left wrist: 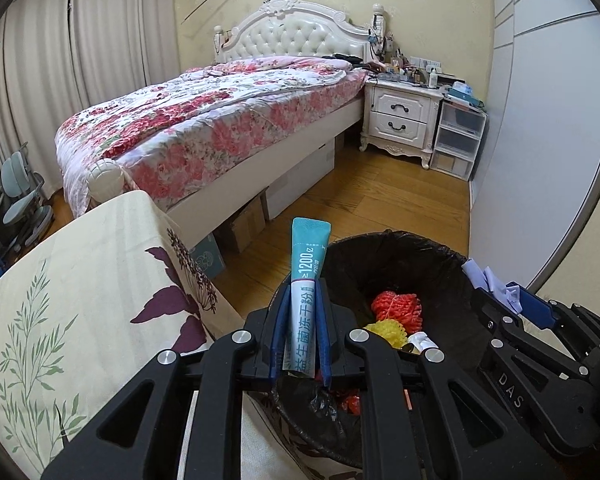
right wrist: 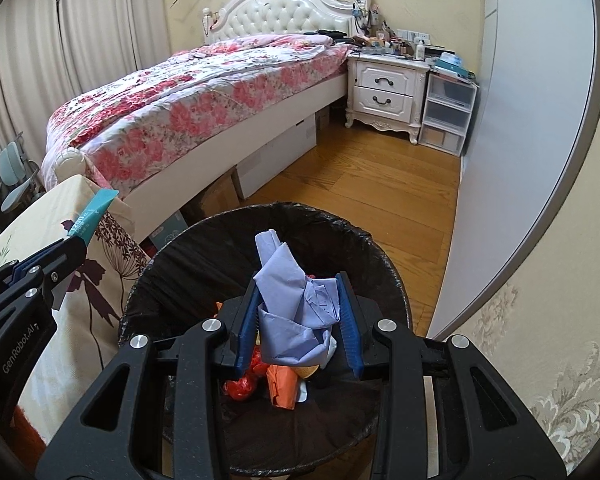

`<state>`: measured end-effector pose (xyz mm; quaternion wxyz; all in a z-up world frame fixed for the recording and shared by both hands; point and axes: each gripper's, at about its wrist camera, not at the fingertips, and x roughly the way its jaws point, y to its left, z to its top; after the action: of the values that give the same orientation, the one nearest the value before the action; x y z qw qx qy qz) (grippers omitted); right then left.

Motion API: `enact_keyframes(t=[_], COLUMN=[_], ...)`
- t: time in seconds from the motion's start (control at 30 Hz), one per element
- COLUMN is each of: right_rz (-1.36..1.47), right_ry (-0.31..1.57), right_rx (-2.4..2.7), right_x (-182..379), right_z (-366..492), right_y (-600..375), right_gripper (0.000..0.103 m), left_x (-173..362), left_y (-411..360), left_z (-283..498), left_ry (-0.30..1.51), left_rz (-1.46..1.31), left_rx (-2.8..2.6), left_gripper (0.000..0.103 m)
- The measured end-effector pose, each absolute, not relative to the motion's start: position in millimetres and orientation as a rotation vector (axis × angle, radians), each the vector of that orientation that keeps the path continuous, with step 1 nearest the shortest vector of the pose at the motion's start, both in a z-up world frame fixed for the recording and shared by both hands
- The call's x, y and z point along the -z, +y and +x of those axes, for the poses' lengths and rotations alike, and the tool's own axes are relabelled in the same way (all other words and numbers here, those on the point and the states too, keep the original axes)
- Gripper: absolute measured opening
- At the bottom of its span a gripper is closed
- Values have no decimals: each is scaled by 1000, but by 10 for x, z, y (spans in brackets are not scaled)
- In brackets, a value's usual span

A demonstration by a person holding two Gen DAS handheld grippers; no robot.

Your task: Collect trash

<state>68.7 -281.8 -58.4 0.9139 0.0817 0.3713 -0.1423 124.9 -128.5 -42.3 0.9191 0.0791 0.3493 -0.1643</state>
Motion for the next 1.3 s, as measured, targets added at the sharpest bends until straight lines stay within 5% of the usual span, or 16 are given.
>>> enact_keyframes(t=[0.1, 0.3, 0.43, 0.73, 1.3], right_rz=[175, 179, 177, 162, 109], right_ry=[769, 769, 752, 714, 658], right_rx=[297, 313, 330, 364, 303], right_x=[610, 624, 587, 457, 149], right_z=[689, 679, 650, 534, 9], right_y=[-2847, -2856, -2852, -2830, -2348], right_gripper=[35, 37, 50, 76, 85], left_x=[442, 424, 399, 282, 25], left_y=[-1303, -1278, -1225, -1079, -527], left_z=[1276, 1278, 1261, 1189, 620], left_ry=[727, 718, 705, 668, 622], left_rz=[164, 158, 145, 137, 107], left_rx=[340, 324, 310, 247, 149], left_gripper=[19, 53, 69, 80, 87])
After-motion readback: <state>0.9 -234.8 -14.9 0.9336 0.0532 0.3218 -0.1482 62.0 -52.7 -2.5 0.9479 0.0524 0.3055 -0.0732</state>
